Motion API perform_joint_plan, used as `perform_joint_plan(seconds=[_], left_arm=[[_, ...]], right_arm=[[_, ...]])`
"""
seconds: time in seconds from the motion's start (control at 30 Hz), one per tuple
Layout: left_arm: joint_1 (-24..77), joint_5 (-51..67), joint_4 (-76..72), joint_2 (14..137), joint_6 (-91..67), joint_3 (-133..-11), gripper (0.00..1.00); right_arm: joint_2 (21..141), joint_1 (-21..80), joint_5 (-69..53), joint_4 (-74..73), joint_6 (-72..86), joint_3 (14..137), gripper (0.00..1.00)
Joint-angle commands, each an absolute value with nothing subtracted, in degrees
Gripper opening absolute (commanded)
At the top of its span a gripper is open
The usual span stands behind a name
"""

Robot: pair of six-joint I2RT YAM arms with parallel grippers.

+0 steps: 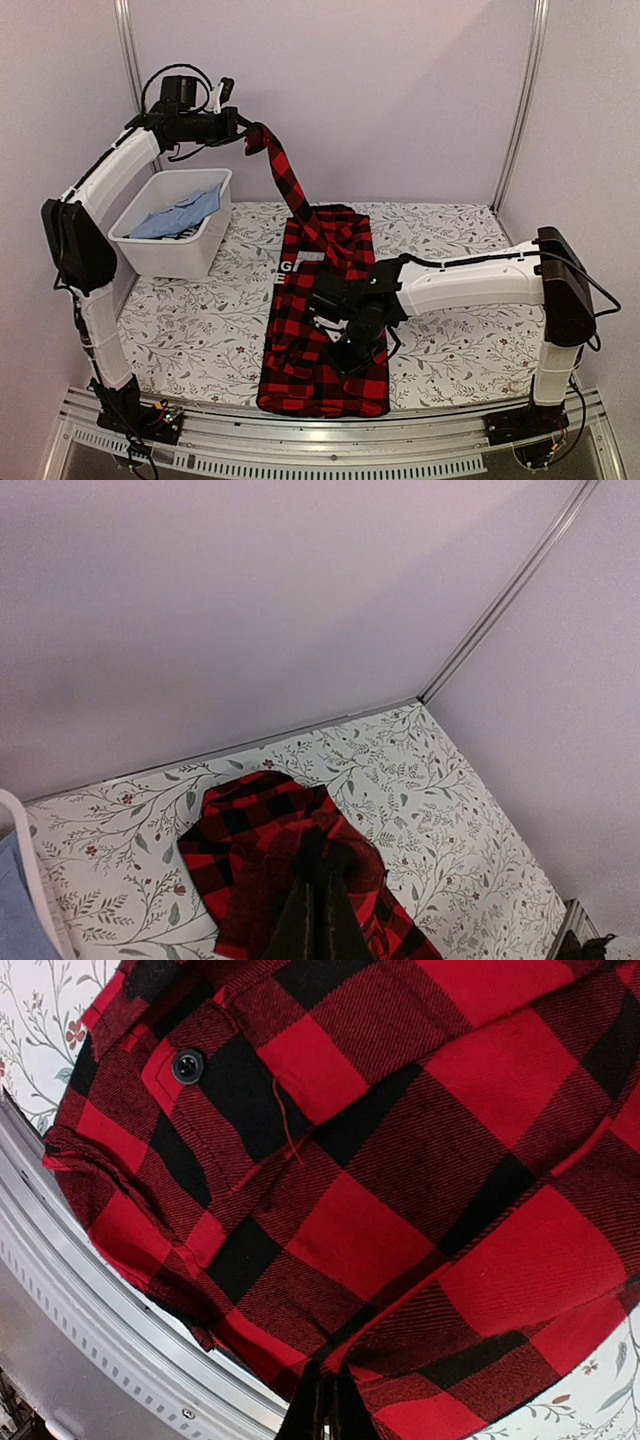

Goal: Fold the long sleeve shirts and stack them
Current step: Fold the 1/3-folded shirt at the center of the board, then fold the sleeve of the rectangle-folded shirt.

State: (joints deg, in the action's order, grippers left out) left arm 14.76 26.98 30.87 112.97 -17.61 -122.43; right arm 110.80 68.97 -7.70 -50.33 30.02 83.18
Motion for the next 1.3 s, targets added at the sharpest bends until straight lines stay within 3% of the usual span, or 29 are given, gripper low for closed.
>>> perform_joint_plan(seconds=[0.0, 0.1, 0.2, 0.3, 0.53, 0.8, 1.13, 1.27], left_arm=[[14.06, 27.80, 29.85, 113.58, -17.03, -124.64, 0.00], [14.04, 29.39, 27.27, 113.53, -18.04, -124.90, 0.00], [14.15, 31.46, 23.94, 114.07, -19.28, -125.51, 0.01], [14.22, 33.34, 22.03, 114.91, -20.14, -126.36, 0.01], [14.91, 35.65, 20.48, 114.03, -20.16, -121.81, 0.01], [17.38, 39.55, 23.40, 115.25, -17.90, -122.28, 0.01], [22.81, 29.86, 25.12, 106.51, -20.65, -99.61, 0.00], [23.60, 24.98, 27.79, 105.46, -22.00, -97.85, 0.00]], right_arm=[[111.25, 69.68, -12.98, -43.00, 31.44, 79.00, 0.01], [110.15, 69.78, -13.16, -40.00, 32.85, 76.01, 0.06], [108.31, 69.74, -9.76, -38.99, 34.17, 75.45, 0.27], [105.31, 68.47, -4.74, -38.58, 35.08, 75.93, 0.41], [96.81, 54.17, 2.80, -32.65, 33.53, 76.17, 0.63], [103.40, 36.14, -1.75, -22.17, 29.13, 83.33, 0.63], [128.37, 31.37, -2.68, -22.34, 23.42, 110.30, 0.53], [136.87, 30.99, -6.51, -22.17, 22.68, 119.29, 0.50]])
